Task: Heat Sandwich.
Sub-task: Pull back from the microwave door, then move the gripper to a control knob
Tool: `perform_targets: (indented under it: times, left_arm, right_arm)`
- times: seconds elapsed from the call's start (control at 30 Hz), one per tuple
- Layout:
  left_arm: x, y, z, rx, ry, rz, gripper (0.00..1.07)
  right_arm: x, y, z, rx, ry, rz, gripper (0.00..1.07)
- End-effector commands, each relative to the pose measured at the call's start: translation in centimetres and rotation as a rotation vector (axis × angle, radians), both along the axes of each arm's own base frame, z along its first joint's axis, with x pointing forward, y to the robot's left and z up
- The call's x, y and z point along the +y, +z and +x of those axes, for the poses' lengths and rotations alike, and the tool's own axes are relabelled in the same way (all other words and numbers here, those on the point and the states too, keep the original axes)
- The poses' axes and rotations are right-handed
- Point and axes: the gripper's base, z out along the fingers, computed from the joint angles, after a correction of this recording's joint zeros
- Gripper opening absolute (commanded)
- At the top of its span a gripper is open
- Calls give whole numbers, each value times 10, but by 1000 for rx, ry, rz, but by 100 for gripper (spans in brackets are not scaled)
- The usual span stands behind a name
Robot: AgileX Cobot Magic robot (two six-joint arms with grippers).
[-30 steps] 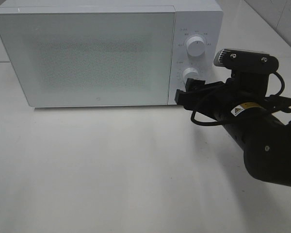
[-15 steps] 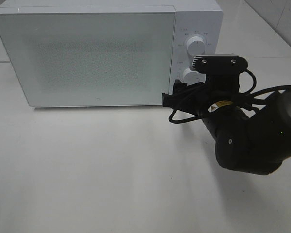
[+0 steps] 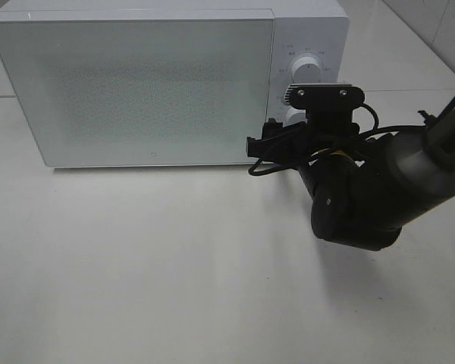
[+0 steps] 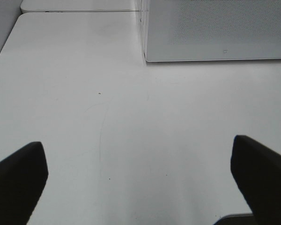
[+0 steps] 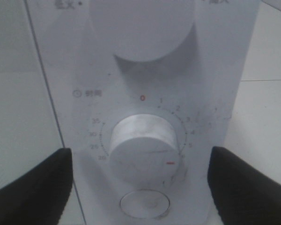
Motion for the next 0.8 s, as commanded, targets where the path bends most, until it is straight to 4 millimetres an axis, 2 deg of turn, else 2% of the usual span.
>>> perform_targets:
  times: [0.03, 0.27, 0.4, 0.67, 0.8]
  left_arm:
    - [0, 0, -3, -33, 0, -8, 101]
    - [0, 0, -3, -33, 0, -8, 101]
    - [0, 0, -3, -33, 0, -8, 101]
    - [0, 0, -3, -33, 1, -7, 101]
    - [0, 0, -3, -33, 1, -7, 101]
  right_arm:
    - [-2, 5, 8, -44, -19, -9, 77]
    - [-2, 9, 12, -86, -41, -3, 77]
    - [2, 0, 19, -72, -42, -6, 77]
    - [1, 4, 19, -102, -50, -5, 75]
    - [-1, 5, 12, -104, -46, -10, 75]
